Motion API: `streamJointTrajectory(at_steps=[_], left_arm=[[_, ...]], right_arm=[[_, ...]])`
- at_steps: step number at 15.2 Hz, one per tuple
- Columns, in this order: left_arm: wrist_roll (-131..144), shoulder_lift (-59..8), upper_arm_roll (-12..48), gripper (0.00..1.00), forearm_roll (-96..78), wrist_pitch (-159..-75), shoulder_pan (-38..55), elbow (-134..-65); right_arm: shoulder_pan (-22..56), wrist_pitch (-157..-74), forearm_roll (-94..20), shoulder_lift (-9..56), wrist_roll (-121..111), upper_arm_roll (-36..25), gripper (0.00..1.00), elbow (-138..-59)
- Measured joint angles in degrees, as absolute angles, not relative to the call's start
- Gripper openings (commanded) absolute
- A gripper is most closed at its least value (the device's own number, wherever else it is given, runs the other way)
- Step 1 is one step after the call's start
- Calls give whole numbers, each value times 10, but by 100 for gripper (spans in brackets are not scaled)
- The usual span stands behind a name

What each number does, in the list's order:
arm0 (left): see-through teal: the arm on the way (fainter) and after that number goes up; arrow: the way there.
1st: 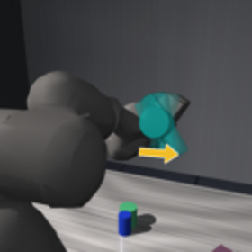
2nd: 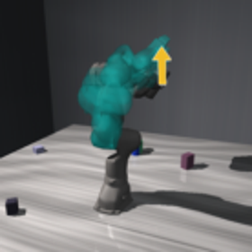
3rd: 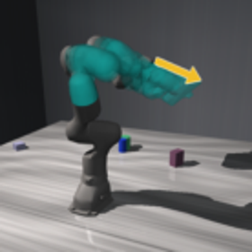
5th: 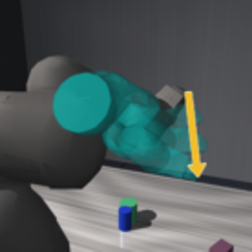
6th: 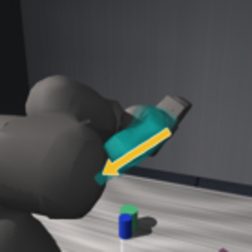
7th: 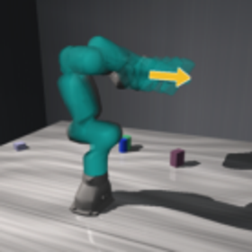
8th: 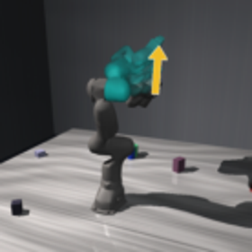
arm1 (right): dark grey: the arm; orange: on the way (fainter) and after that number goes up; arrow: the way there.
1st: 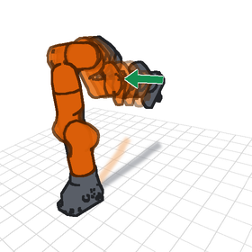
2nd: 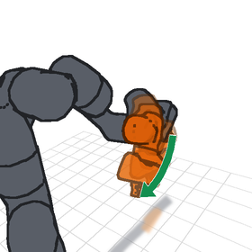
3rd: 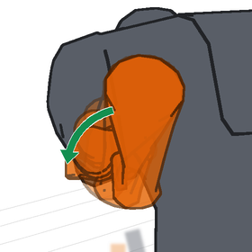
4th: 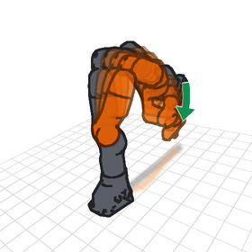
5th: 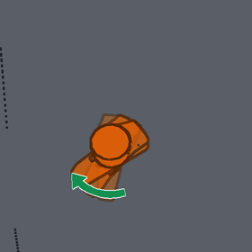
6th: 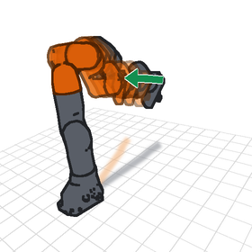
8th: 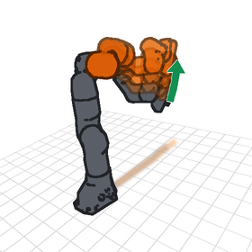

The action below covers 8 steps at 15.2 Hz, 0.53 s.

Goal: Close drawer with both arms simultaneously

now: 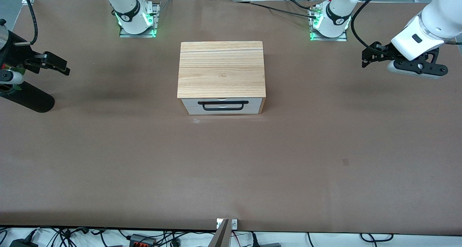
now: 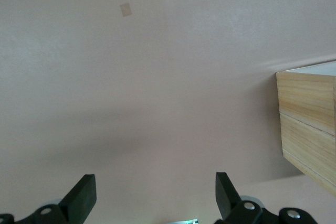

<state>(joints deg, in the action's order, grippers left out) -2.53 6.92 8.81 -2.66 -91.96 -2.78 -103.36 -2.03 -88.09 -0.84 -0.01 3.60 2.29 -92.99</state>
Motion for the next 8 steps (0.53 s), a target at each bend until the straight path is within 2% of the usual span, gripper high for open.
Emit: streamJointTrajectory(at_steps=[8], left_arm=[[-25, 69, 88, 100, -27, -920, -28, -1034]], right_arm=[[-20, -877, -8, 0, 36, 23, 100, -930]])
